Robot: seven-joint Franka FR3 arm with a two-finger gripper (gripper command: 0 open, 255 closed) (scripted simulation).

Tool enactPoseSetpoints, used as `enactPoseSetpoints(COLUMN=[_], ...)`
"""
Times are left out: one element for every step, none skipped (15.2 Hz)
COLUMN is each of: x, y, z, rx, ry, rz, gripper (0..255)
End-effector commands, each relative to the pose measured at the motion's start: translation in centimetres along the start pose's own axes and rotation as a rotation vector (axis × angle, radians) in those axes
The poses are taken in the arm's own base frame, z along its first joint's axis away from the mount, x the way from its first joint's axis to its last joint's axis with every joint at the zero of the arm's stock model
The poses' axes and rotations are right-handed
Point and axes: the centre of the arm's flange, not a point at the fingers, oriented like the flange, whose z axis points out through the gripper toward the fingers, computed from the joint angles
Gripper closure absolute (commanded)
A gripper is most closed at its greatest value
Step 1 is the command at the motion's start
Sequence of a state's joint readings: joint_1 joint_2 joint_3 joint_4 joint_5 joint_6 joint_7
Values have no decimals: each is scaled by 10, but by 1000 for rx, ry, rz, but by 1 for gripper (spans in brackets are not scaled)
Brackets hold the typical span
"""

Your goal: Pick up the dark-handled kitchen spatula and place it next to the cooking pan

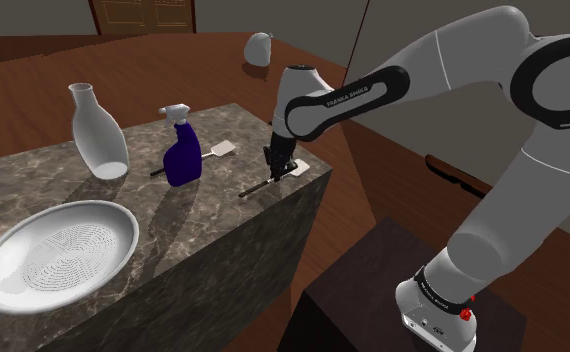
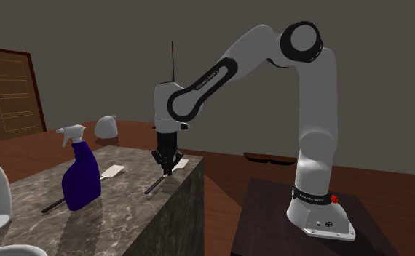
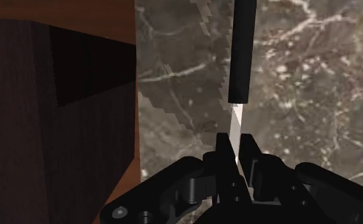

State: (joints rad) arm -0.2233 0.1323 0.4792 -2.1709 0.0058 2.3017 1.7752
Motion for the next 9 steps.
enactPoseSetpoints(x=[0, -1, -1, -2, -2, -2, -3, -3, -3], y=[0, 0, 0, 0, 0, 0, 0, 0, 0], z=[-8, -13, -19, -24, -29, -34, -40, -45, -50], rx=[0, 0, 0, 0, 0, 0, 0, 0, 0], ry=[0, 0, 0, 0, 0, 0, 0, 0, 0], rz=[0, 0, 0, 0, 0, 0, 0, 0, 0], gripper=[255, 255, 255, 255, 255, 255, 255, 255, 255])
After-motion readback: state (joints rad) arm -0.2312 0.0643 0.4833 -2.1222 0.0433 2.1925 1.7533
